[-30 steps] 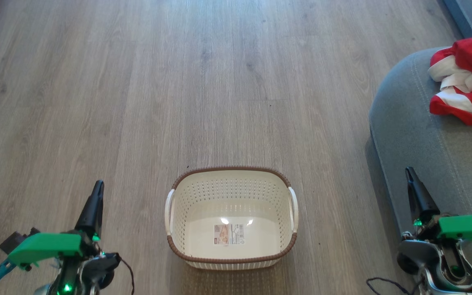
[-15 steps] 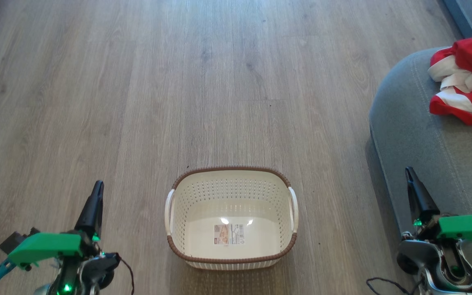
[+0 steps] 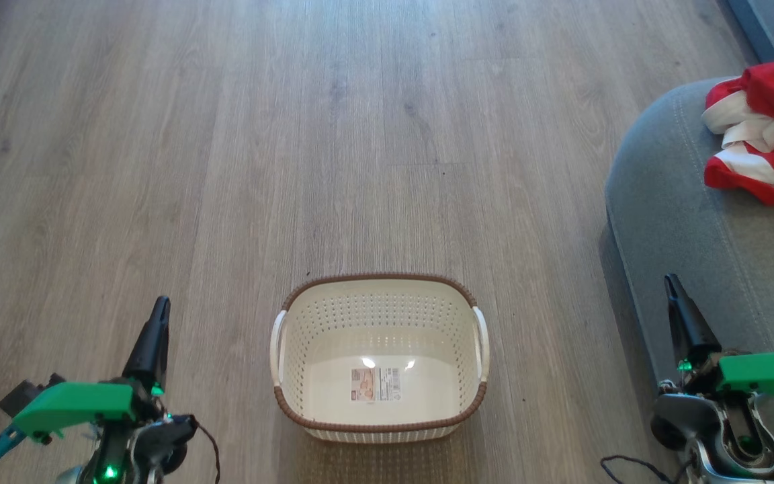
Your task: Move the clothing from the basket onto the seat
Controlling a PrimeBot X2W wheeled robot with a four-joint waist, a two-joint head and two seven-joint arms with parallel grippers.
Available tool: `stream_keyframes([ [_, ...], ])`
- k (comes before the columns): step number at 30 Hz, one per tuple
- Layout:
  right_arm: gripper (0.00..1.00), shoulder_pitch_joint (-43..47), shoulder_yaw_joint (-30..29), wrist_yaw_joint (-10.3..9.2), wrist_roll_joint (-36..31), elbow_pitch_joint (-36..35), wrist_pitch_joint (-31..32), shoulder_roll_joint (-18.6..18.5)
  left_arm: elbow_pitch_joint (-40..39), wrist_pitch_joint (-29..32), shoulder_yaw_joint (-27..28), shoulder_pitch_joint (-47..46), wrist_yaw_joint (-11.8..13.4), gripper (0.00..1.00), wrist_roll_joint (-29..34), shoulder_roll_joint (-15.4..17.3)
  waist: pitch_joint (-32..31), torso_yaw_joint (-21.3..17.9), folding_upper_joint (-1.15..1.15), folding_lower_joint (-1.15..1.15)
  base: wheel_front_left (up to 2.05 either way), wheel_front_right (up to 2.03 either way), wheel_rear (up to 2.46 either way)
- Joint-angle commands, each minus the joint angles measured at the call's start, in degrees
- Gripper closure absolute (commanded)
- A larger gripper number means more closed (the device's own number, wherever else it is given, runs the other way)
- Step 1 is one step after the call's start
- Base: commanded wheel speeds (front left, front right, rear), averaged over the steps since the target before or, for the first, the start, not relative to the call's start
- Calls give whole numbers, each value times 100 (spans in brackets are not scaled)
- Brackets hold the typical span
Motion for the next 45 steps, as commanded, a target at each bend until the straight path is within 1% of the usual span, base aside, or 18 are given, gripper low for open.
stream_keyframes([
  [1,100,-118,98,0,32,-225,27,-17,-194,43,198,-159,-53,100,-37,65,0,0,0,0,0,0,0],
  [45,100,-118,99,0,33,-225,26,-17,-195,42,197,-159,-53,100,-37,65,0,0,0,0,0,0,0],
])
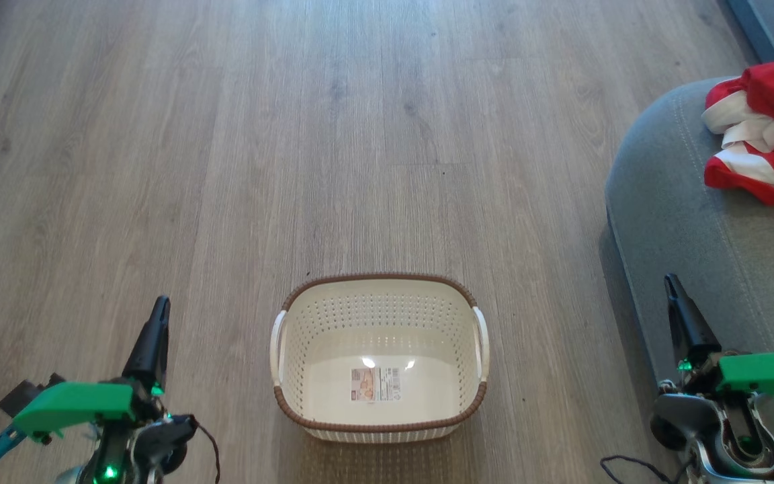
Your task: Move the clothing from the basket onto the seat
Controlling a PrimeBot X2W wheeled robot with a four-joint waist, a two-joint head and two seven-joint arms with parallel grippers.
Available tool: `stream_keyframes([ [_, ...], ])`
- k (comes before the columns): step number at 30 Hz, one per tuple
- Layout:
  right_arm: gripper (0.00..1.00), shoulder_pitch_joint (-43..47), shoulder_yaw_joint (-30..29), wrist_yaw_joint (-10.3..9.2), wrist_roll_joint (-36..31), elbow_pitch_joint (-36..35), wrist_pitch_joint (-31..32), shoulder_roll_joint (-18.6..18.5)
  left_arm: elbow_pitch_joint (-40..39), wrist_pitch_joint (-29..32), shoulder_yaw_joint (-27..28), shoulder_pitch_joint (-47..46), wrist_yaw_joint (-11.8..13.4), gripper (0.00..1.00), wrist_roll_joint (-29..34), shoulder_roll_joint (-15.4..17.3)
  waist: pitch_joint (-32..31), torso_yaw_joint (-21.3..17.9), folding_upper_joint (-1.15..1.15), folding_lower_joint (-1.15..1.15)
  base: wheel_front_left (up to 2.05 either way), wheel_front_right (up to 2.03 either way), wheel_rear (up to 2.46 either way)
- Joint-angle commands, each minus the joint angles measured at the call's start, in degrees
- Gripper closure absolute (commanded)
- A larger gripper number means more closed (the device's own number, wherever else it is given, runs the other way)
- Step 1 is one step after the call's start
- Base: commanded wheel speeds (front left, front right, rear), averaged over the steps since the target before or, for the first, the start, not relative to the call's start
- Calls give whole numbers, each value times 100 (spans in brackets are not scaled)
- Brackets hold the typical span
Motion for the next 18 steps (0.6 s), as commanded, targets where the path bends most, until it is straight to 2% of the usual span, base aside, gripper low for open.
stream_keyframes([
  [1,100,-118,99,0,33,-225,26,-18,-195,42,196,-159,-53,100,-37,65,0,0,0,0,0,0,0],
  [18,100,-118,99,0,33,-225,26,-18,-195,42,196,-159,-53,100,-38,65,0,0,0,0,0,0,0],
])
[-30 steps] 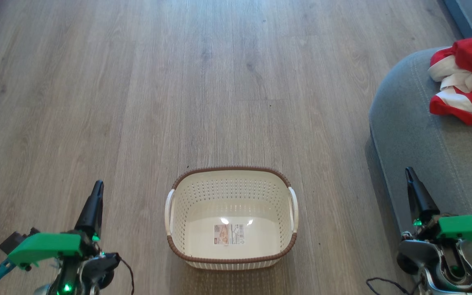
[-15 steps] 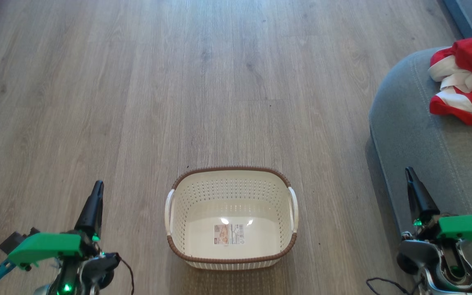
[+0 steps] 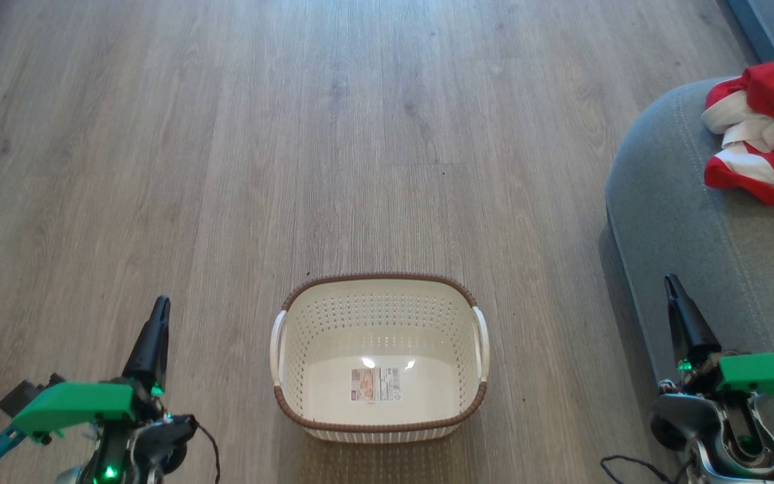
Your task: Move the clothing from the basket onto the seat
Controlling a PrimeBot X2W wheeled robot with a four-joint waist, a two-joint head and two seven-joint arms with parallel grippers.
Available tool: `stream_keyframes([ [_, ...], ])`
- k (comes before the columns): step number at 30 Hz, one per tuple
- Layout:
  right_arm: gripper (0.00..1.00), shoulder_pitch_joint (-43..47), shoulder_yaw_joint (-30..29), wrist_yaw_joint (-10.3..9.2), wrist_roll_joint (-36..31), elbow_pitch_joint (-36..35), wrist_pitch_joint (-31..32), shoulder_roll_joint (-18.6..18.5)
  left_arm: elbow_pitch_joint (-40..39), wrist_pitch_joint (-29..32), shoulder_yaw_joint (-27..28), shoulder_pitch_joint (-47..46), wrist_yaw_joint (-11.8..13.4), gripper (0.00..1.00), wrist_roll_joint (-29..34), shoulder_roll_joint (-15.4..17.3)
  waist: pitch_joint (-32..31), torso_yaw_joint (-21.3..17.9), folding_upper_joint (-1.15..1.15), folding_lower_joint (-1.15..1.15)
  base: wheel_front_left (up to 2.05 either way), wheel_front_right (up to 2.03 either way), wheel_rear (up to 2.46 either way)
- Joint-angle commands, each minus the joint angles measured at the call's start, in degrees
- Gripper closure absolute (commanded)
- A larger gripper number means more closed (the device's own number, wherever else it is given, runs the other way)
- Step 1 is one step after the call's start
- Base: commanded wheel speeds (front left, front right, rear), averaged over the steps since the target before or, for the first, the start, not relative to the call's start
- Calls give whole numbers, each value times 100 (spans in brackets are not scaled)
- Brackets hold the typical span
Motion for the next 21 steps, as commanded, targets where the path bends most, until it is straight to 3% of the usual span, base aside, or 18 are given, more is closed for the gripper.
stream_keyframes([
  [1,100,-118,99,0,33,-225,26,-18,-195,42,195,-159,-53,100,-38,65,0,0,0,0,0,0,0],
  [21,100,-118,100,0,33,-225,26,-18,-196,42,195,-159,-53,100,-38,65,0,0,0,0,0,0,0],
])
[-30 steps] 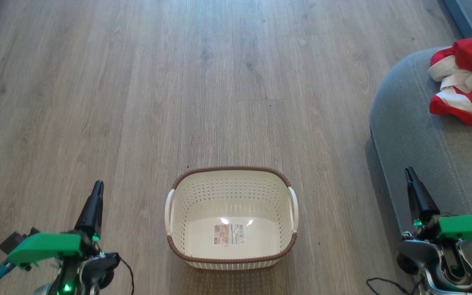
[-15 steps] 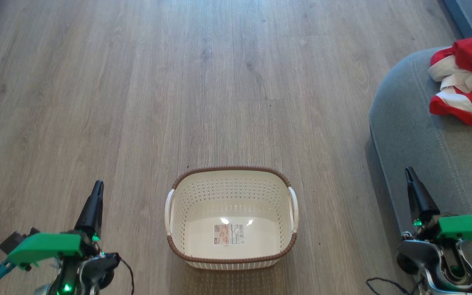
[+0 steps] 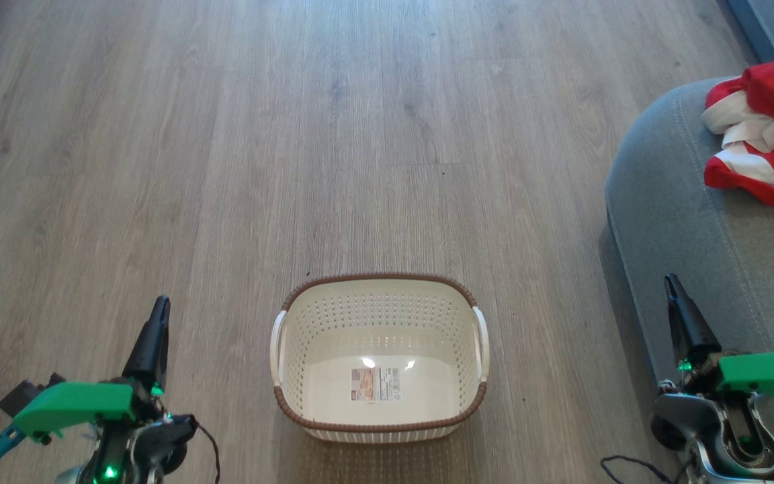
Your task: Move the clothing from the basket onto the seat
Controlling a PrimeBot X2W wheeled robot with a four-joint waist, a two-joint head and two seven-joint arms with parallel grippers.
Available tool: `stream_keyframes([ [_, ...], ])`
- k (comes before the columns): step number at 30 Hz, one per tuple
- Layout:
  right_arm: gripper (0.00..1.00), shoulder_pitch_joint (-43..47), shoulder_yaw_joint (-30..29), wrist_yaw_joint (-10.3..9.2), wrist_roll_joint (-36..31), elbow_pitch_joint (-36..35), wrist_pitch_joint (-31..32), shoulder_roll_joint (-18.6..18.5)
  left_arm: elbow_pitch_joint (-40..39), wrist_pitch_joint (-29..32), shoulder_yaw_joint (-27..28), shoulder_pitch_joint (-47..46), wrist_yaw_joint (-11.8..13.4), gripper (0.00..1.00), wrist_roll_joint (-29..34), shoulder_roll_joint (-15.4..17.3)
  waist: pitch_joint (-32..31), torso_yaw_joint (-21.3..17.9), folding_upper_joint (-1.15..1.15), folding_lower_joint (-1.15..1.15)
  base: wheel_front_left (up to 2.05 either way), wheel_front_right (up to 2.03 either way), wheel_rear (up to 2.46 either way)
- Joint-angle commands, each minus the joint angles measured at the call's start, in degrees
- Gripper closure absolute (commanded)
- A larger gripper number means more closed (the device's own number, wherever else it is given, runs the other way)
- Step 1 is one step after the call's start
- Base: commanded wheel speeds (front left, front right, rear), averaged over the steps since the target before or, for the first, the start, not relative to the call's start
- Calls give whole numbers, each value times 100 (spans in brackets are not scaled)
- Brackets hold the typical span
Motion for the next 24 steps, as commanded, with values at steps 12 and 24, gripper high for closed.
stream_keyframes([
  [12,100,-118,100,0,33,-225,26,-18,-196,42,195,-159,-53,100,-38,65,0,0,0,0,0,0,0],
  [24,100,-118,100,0,33,-225,26,-18,-196,42,194,-159,-53,100,-38,65,0,0,0,0,0,0,0],
])
